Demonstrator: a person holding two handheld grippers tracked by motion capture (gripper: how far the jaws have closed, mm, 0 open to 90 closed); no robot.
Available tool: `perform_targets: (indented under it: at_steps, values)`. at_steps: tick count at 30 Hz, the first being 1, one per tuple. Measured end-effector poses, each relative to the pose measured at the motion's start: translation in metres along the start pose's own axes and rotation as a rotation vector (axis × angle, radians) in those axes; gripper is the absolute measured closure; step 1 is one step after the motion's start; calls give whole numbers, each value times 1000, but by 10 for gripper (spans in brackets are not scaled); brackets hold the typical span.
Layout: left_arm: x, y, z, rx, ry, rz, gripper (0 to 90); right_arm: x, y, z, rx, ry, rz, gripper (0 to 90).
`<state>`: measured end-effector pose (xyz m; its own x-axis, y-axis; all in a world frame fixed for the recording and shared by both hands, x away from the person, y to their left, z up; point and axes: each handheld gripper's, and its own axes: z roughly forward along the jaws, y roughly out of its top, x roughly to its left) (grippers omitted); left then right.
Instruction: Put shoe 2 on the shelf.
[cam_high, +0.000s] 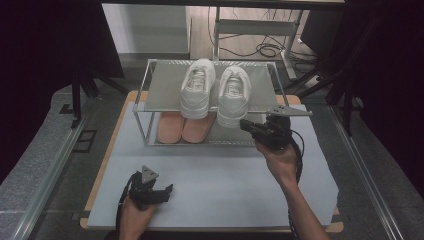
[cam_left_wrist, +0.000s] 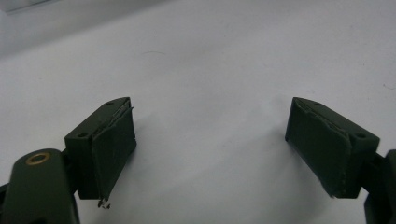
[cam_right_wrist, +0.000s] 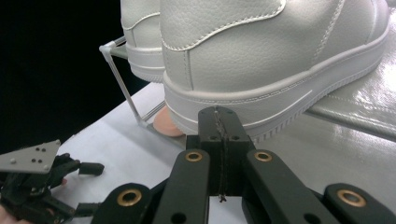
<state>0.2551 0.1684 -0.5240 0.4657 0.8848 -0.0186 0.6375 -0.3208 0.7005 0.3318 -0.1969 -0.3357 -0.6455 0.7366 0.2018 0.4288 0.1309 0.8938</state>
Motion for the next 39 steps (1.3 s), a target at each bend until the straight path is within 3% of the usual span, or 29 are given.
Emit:
perform_targets:
  at_steps: [8,10,12,25,34,39]
  values:
    - [0,0,0,0,0,0,159,-2,3,12,-4,-7,2,895]
    - [0,0,0,0,0,1,159,-3,4,14,-12,11,20,895]
    - [0,0,0,0,-1,0,159,-1,5,19,-5,-17,0,895]
    - [0,0,0,0,-1,0,159,-1,11,39,-1,-16,15,893]
    - [0,0,0,1,-1,0,159,6,5,39,37,-12,-33,804]
    - [0,0,0,1,-1,0,159,11,4,37,44,-19,-69,712]
